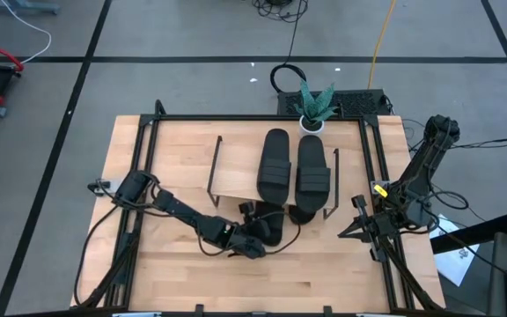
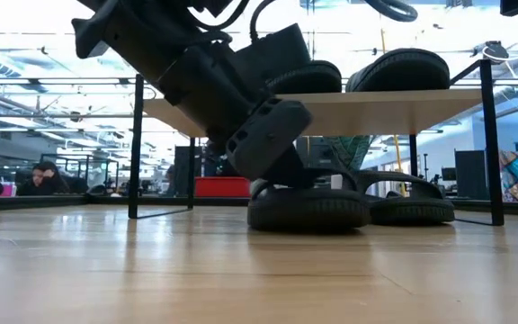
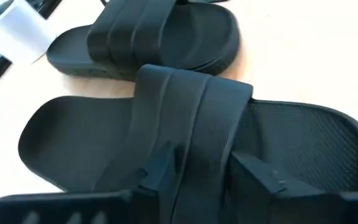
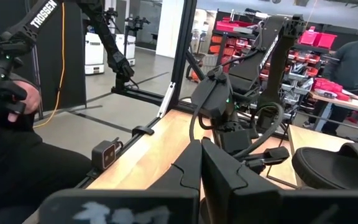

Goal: Pick and place slides into the shelf
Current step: Put the black slipper under the shelf

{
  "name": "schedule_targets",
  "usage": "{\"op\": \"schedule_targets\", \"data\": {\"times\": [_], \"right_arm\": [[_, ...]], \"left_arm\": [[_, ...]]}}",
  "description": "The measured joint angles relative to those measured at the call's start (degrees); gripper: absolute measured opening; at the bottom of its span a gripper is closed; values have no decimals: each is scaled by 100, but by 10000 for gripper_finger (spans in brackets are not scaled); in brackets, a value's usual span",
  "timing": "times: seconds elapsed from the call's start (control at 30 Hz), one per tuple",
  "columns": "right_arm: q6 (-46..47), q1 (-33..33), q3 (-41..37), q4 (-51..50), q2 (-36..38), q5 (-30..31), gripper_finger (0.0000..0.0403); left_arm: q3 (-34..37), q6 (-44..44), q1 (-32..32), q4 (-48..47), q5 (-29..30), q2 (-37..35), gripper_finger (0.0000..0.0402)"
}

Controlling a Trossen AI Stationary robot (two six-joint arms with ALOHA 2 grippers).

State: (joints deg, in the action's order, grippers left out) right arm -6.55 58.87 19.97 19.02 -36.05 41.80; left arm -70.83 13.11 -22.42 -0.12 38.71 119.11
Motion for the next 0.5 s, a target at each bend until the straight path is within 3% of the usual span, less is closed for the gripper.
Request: {"op": "schedule_targets", "data": {"times": [0.3, 0.43, 0.5], "right_arm": [[129, 0, 0, -3, 0, -4, 0], [126, 0, 0, -18, 0, -7, 0], [121, 0, 0, -42, -2, -7, 0]], "left_arm": [[-70, -916, -371, -56, 60, -82, 239], [-108, -1434, -656, -19, -31, -339, 261], [-129, -1573, -777, 24, -492, -428, 256]]}}
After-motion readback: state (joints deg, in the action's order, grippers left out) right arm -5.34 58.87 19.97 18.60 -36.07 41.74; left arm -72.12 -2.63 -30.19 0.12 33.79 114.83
